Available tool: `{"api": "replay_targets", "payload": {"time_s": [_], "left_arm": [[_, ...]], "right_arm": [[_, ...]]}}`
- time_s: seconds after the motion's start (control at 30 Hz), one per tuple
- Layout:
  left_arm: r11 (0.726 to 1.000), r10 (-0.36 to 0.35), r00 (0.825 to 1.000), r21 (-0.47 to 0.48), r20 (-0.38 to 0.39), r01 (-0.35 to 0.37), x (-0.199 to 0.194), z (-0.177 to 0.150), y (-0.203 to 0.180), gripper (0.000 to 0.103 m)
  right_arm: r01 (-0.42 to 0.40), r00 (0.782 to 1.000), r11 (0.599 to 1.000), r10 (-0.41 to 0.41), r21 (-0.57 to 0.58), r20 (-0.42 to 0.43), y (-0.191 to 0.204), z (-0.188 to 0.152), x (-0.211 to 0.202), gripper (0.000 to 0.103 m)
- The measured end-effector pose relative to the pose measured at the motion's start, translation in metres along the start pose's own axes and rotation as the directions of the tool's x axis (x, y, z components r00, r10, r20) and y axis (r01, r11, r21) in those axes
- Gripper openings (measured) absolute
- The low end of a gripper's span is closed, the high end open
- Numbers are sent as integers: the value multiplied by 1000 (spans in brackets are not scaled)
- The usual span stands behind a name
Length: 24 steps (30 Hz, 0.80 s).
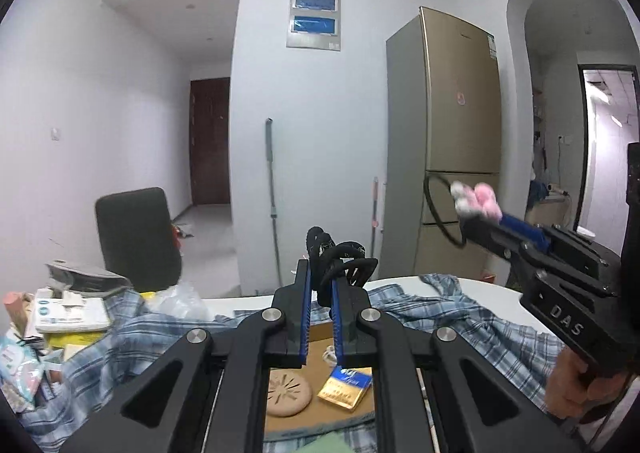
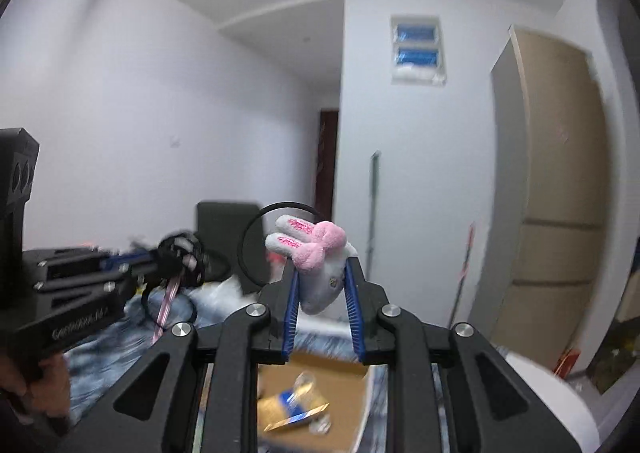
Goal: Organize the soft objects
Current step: 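Lift the scissors with the left tool while the right carries the bunny tie over the box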
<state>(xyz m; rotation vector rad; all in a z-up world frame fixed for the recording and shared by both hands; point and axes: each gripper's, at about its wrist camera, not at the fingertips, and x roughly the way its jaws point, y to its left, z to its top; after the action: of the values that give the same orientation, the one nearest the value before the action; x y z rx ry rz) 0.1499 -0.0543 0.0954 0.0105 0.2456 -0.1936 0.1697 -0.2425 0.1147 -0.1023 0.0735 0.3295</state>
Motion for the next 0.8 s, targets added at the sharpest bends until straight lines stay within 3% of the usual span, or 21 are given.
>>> {"api": "replay_targets", "payload": {"time_s": [0.1, 0.3, 0.47, 0.8], "left_arm": [[1000, -26, 1000, -16, -5, 25, 18, 3, 0, 10], [1000, 0, 999, -18, 43, 1, 54, -10, 2, 10], [998, 17, 1000, -62, -1, -17, 93, -30, 15, 10], [998, 39, 998, -43, -51, -41, 135, -77, 29, 10]], "right_arm": [[35, 998, 999, -34, -15, 43, 0, -4, 15, 21], [-5, 1000, 1000, 6, -14, 25, -4, -39, 51, 21], [-31, 997, 1000, 31, 1, -76, -4, -75, 75, 21], [-37, 982, 999, 40, 23, -184, 0, -126, 99, 21]]}}
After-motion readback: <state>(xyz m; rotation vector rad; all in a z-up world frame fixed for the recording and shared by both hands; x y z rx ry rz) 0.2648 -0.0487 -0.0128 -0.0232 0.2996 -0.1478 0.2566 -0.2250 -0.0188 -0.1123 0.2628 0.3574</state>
